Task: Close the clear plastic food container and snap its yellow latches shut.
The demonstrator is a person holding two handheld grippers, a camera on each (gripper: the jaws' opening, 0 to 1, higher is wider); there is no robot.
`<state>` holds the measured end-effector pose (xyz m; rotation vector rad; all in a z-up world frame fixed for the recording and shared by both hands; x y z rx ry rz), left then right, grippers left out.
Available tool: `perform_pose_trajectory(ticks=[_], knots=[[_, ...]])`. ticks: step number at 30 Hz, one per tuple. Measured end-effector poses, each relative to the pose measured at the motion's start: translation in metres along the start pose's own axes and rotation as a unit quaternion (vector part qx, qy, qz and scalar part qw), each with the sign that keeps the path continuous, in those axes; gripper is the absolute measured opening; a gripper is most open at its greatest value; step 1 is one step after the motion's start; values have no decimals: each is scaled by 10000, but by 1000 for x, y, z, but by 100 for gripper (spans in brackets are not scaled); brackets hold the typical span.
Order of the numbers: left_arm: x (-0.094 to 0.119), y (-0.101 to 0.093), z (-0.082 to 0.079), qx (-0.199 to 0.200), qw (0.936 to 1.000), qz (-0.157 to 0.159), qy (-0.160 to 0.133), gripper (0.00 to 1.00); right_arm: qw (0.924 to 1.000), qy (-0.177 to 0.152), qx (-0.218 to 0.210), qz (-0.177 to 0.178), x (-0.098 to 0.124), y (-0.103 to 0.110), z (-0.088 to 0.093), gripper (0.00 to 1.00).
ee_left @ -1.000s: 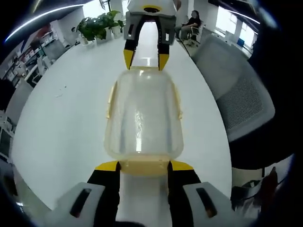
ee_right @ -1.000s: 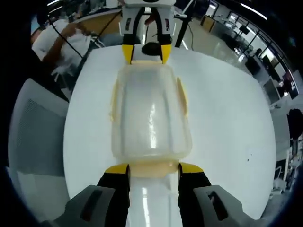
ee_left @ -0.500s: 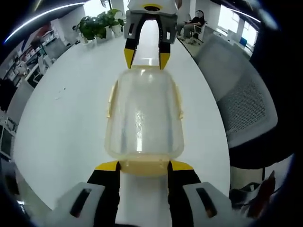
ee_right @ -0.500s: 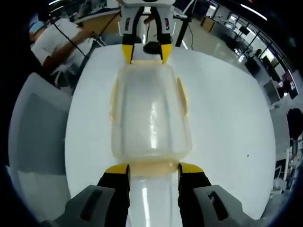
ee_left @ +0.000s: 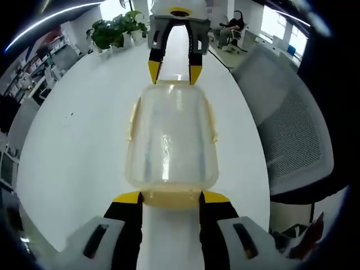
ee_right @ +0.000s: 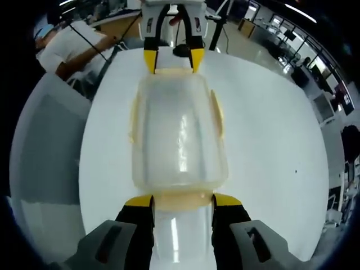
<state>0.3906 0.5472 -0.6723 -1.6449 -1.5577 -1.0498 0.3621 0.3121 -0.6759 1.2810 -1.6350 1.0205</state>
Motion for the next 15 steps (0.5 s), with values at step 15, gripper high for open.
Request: perform_pose_trajectory(ticks=[15], knots=[[-20,1,-33,115,9999,-14,100,38,9999,-21,48,-115,12,-8,34,38]])
Point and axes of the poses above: the point that each gripper's makers call its tool centre point, and the gripper's own axes: x roughly backward along the fingers, y roughly to its left, z roughly out of its underside, the point moved 9 cm from there along x, roughly backward along the fingers, and after that the axes turned 1 degree about -x, right-handed, at the moved point
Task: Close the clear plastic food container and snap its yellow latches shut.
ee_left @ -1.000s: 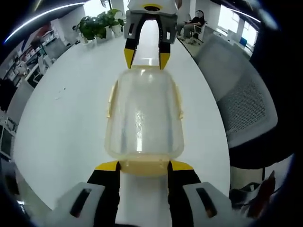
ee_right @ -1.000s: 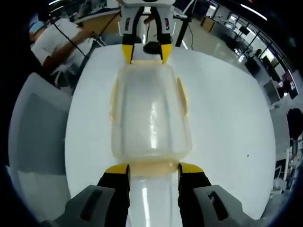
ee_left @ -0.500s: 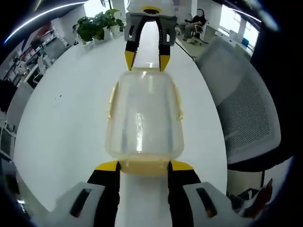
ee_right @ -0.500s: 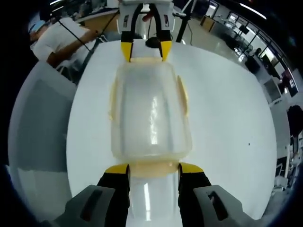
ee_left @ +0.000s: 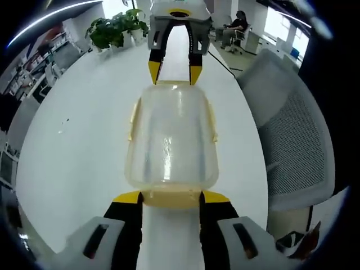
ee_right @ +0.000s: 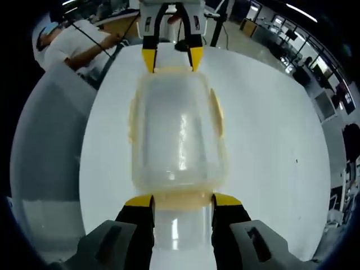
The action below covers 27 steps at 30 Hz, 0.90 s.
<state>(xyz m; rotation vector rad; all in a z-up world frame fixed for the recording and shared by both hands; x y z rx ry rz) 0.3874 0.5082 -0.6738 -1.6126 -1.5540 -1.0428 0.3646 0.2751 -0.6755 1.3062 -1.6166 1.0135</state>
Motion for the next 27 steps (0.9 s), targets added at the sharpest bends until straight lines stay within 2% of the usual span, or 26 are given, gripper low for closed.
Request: perform_pose_trajectory(ticks=[27], knots=[[-44,1,-58,-7,9999,91,121,38,9999,-22,-32,-108,12,-3,70,38]])
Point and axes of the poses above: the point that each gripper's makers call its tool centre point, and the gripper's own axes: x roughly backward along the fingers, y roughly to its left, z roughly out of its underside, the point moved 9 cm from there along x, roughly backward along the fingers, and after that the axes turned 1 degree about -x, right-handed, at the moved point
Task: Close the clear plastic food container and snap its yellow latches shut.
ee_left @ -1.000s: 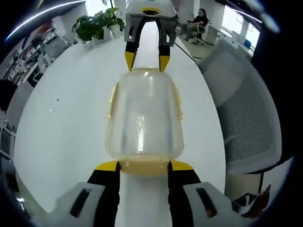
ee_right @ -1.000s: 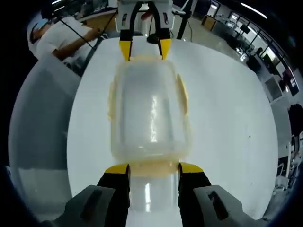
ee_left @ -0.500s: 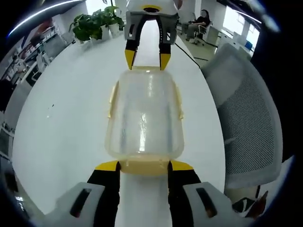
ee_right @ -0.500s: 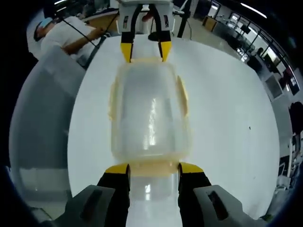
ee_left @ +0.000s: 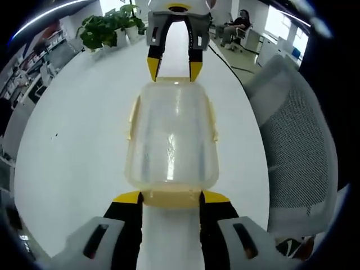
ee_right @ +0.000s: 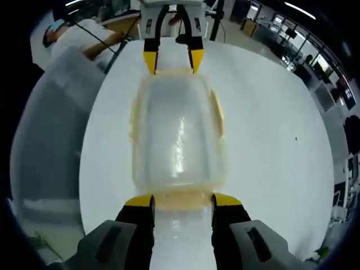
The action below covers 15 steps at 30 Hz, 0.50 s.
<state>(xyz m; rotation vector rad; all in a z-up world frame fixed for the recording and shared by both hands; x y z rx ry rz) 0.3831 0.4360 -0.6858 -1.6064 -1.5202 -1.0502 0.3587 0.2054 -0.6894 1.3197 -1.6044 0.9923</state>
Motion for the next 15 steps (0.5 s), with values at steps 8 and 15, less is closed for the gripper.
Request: perform_pose_trajectory(ticks=[8,15], knots=[[-9,0,-16,-34,10000,35,62,38,10000,-21,-42,5,5,1,17,38],[-18,0,-34,-71,10000,52,-3,38,9999,1,-104,7,12,1,37,38]])
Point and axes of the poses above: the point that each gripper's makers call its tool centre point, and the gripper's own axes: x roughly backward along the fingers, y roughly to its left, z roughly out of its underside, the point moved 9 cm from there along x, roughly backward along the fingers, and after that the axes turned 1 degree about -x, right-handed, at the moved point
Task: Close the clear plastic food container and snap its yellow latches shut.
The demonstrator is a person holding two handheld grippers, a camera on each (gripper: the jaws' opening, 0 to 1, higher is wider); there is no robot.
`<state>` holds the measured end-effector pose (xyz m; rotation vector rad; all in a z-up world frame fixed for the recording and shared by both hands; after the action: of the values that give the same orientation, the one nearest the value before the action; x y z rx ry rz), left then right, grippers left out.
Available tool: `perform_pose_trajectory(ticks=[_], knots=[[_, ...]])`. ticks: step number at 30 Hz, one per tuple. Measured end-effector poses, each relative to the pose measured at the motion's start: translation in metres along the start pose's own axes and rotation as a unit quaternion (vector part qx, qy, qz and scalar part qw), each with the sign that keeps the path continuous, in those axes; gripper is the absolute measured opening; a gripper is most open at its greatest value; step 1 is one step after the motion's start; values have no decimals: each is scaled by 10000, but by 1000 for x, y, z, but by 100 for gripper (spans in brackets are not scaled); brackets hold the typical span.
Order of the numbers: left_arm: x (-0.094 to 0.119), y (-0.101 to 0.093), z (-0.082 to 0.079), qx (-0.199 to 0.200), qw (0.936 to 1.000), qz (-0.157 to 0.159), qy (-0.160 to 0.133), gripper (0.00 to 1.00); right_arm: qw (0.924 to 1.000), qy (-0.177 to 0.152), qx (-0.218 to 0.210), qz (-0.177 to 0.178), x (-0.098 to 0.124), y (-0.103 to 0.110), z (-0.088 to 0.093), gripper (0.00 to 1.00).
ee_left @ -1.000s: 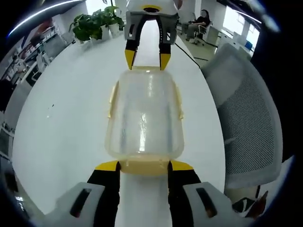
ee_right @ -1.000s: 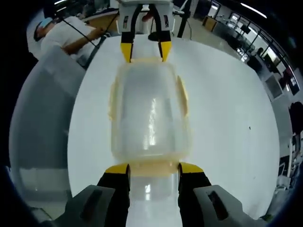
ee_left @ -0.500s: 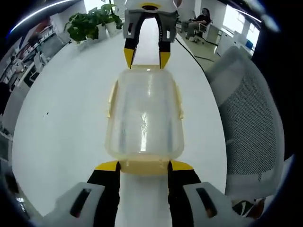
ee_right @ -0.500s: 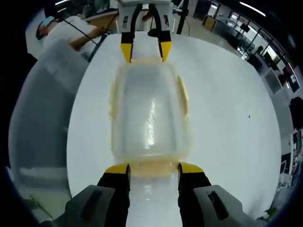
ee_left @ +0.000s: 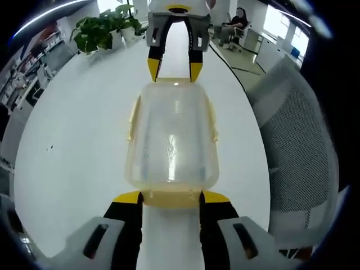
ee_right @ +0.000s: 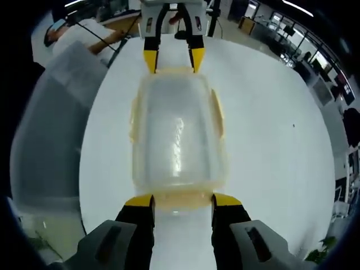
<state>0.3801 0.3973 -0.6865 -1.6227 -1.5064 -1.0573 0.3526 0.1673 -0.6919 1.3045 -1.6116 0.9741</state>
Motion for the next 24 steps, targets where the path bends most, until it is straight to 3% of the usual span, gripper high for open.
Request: perform_pose_trajectory(ticks=[8,24], knots=[[-10,2,-10,-52,10000,30,0,38,10000,37,-30,14,4,0,12,38],[-13,5,-11,-21,9999,148,-7,39,9999,20,-118,-67,4,1,16,38]])
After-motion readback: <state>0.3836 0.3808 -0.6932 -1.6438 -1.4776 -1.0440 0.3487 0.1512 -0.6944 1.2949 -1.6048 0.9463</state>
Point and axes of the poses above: the point that each gripper's makers call its tool centre point, and the gripper's own axes: x roughly backward along the fingers, y roughly to its left, z roughly out of its underside, the point moved 9 cm from there along x, roughly backward along the fingers, and after that the axes turned 1 degree about -x, right-handed, at the moved point
